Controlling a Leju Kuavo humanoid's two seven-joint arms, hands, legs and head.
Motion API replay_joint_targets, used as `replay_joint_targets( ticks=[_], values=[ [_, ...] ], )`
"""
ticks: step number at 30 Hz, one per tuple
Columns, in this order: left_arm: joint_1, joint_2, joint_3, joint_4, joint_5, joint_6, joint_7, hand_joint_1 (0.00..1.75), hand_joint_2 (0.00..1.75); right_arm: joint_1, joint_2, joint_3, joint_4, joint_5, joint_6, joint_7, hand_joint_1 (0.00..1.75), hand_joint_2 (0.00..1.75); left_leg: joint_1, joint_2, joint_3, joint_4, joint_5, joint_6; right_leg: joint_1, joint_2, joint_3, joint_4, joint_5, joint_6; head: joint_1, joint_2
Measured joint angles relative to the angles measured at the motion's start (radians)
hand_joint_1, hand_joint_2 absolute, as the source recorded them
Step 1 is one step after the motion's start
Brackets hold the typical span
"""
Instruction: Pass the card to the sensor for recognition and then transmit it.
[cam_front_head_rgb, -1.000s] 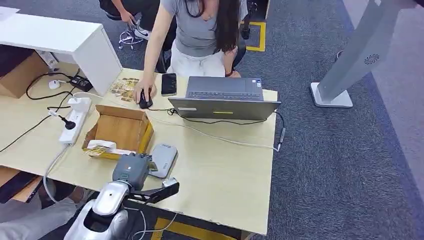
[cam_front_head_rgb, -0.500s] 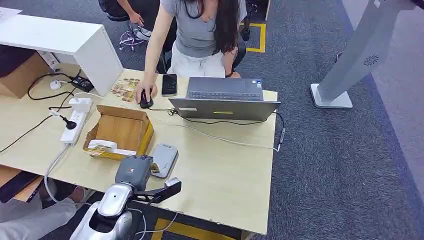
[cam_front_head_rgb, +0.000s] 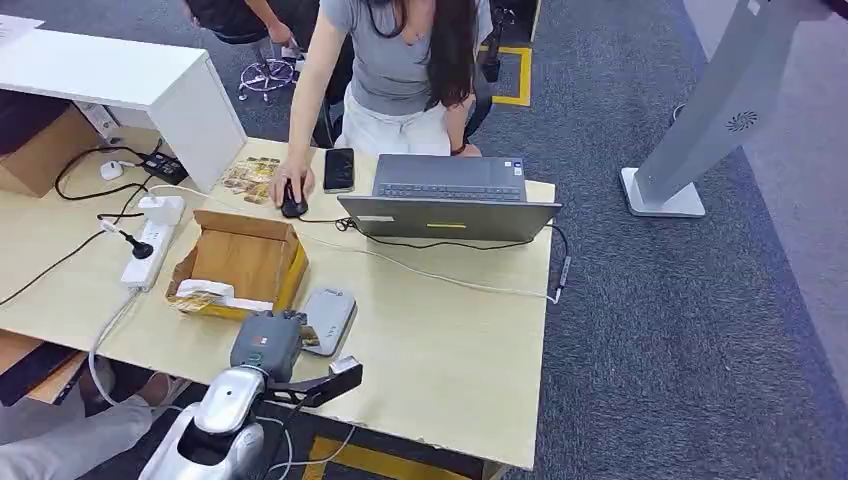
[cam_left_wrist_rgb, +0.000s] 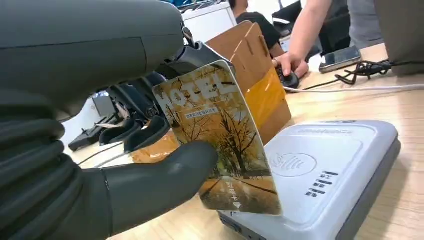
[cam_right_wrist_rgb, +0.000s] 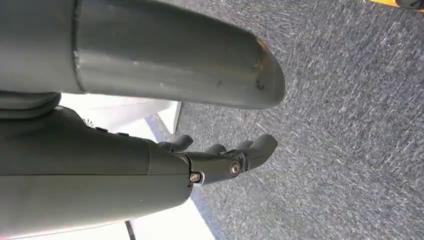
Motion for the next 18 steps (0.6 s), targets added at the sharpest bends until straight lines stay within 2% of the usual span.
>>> replay_joint_targets(
  ticks=[4, 6, 9, 13, 18],
  values=[
    [-0.01, 0.008, 0.0, -0.073, 0.0, -0.013, -0.02, 1.75, 1.75, 0.001, 0.0, 0.0, 0.0, 0.0, -0.013, -0.006, 0.0, 0.0, 0.0, 0.0, -0.001, 0.0, 0.0, 0.0, 0.0, 0.0, -0.003, 0.0, 0.0, 0.0, 0.0, 0.0],
    [-0.049, 0.029, 0.0, -0.123, 0.0, -0.037, -0.012, 1.75, 1.75, -0.001, -0.001, -0.001, 0.005, 0.0, -0.031, -0.015, 0.0, 0.0, 0.0, 0.0, -0.001, 0.0, 0.001, -0.001, 0.0, 0.0, -0.003, 0.0, 0.0, 0.0, 0.0, 0.0],
    [-0.145, 0.089, 0.001, -0.161, 0.0, -0.057, 0.027, 1.75, 1.75, -0.008, -0.012, -0.001, 0.035, 0.0, -0.063, -0.033, 0.0, 0.0, 0.001, 0.0, -0.001, 0.0, 0.001, -0.002, 0.001, 0.0, -0.002, 0.001, 0.001, 0.0, 0.0, 0.0],
    [-0.28, 0.194, 0.0, -0.17, 0.0, -0.071, 0.055, 1.75, 1.75, -0.023, -0.041, -0.002, 0.099, 0.0, -0.103, -0.045, 0.0, 0.0, 0.001, 0.0, -0.001, 0.0, 0.002, -0.002, 0.001, 0.0, -0.002, 0.002, 0.001, -0.001, 0.0, 0.0],
    [-0.383, 0.262, 0.0, -0.17, 0.0, -0.091, 0.069, 1.75, 1.75, -0.044, -0.07, -0.003, 0.172, 0.0, -0.133, -0.046, 0.0, 0.0, 0.001, 0.0, -0.001, 0.0, 0.002, -0.002, 0.001, 0.001, -0.003, 0.002, 0.001, -0.001, 0.0, 0.0]
  ],
)
